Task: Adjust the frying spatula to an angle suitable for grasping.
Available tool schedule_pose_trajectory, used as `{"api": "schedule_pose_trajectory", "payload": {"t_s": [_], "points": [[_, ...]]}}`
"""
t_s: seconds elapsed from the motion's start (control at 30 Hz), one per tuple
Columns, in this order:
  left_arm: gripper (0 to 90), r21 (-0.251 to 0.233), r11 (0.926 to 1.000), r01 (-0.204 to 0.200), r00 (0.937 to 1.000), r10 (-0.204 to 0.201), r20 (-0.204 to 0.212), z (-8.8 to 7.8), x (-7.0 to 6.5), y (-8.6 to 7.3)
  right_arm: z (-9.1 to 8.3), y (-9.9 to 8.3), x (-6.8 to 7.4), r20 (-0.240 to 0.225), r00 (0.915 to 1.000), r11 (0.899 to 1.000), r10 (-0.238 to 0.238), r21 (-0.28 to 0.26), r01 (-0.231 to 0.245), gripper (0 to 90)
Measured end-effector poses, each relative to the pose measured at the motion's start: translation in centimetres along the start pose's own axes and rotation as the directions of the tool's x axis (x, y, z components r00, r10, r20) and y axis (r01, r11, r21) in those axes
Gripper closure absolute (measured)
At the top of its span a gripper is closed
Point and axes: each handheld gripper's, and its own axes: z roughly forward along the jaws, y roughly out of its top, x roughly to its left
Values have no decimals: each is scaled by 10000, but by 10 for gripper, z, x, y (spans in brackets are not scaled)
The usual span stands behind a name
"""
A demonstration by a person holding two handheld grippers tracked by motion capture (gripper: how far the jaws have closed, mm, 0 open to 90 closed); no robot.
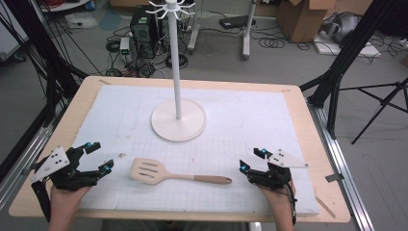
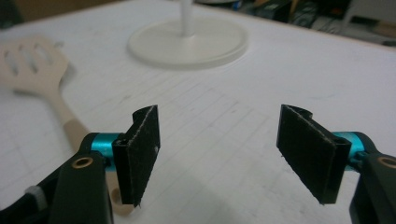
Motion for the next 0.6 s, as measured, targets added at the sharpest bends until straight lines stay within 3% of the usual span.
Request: {"api": "schedule_pose_trajectory", "payload": {"t_s": [0.17,0.3,0.47,0.6], "points": [[207,-96,9999,55,10000,-55,26,-1,1,2,-14,-8,-6,801,9953,9973,550,-535,-509,277],[188,-150,9997,195,9998,-195,-29,2,2,3,-20,-12,-12,1249,9890,9959,796,-522,-735,247],[172,-84,9998,158,9999,-158,19,6,0,2,-26,-15,-16,1379,9839,9922,1140,-653,-1058,222],[170,-131,9999,93,9999,-92,59,6,-1,4,-27,-16,-17,1464,9831,9929,1101,-603,-1022,214]]}}
